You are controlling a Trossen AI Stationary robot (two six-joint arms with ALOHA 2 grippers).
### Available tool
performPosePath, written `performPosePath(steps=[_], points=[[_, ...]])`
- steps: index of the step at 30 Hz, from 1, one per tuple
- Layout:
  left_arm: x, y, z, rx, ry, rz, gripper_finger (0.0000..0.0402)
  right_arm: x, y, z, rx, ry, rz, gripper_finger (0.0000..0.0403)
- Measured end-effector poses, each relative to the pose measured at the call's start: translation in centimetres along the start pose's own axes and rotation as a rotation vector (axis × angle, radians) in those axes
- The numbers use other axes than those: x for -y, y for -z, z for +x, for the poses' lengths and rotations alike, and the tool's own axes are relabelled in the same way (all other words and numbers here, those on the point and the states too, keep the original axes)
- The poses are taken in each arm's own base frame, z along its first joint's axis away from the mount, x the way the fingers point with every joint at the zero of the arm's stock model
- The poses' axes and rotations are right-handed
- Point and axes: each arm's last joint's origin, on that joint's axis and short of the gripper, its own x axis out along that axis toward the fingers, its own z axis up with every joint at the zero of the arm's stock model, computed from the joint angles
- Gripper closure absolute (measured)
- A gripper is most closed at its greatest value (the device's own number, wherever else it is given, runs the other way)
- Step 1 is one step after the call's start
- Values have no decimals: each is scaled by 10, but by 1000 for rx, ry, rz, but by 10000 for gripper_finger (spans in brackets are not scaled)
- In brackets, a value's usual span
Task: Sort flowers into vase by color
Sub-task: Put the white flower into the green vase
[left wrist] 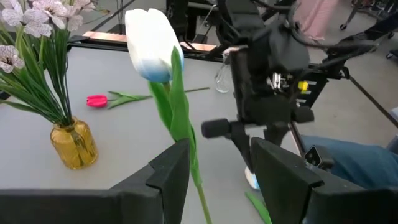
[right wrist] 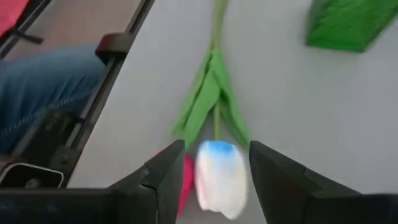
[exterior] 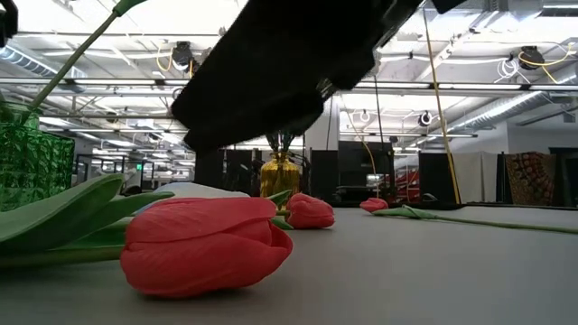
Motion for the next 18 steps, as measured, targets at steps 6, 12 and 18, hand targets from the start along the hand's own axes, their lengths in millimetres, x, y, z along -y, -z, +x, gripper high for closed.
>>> performPosePath(steps=[6, 12, 18], points=[[0, 0, 0, 1, -3, 1, 223, 2, 6, 8, -44, -6, -10, 215], [0, 0, 0, 3, -8, 1, 223, 5, 7, 8, -53, 2, -5, 176], [0, 0, 0, 3, -8, 1, 223, 5, 8, 10, -54, 2, -6, 167]])
